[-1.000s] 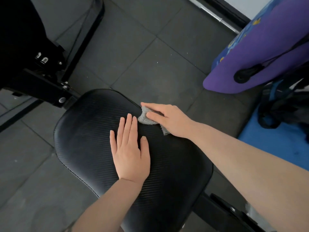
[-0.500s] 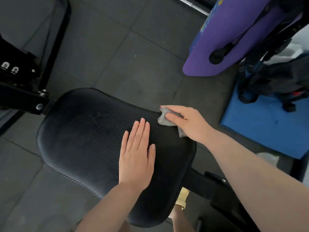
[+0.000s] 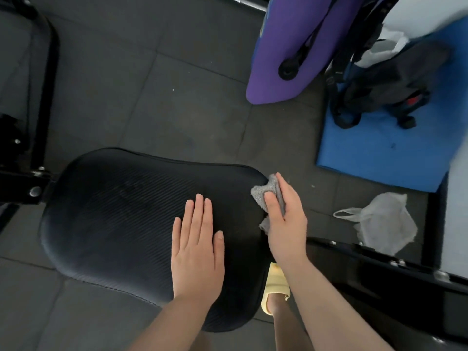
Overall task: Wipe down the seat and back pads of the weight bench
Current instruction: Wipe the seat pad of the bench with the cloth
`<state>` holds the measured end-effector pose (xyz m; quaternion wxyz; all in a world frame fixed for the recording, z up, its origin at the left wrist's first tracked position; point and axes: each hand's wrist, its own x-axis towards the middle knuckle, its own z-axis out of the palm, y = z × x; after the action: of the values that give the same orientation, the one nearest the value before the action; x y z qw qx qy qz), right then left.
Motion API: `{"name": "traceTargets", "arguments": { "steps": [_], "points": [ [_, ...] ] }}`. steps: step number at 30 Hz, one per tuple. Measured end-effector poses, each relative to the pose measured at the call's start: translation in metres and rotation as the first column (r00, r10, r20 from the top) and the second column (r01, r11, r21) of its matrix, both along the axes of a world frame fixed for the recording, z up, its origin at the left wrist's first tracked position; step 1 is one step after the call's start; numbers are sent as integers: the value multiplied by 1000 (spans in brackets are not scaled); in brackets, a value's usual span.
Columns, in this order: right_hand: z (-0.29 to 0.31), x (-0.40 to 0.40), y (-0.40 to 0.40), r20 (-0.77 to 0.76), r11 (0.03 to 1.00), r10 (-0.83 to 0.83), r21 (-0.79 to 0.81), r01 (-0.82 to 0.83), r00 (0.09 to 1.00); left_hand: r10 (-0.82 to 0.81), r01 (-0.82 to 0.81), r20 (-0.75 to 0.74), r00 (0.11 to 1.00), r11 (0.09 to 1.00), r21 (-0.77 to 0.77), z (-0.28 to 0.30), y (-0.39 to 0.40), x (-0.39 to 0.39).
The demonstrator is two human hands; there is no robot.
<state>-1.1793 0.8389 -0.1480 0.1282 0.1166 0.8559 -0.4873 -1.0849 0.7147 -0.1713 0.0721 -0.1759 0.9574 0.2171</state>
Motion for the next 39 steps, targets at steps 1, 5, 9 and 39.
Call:
{"name": "traceTargets", "arguments": {
  "steps": [1,5,9,39],
  "points": [
    [-1,-3,-1,20,1000,-9,5,9,1000,-19,19,1,1000,1000,-19,-2,-1,2],
    [-3,-27,-2,84,999,2,34,-5,996,-44,44,7,999,997,-69,-4,1,2],
    [-1,22,-7,-10,989,-147,-29,147,989,-45,45,3,999,995,-86,-4,3,2],
    [-7,158,-2,-31,997,-78,10,78,996,38,-39,47,998,999,24,13,15,105]
  ]
}}
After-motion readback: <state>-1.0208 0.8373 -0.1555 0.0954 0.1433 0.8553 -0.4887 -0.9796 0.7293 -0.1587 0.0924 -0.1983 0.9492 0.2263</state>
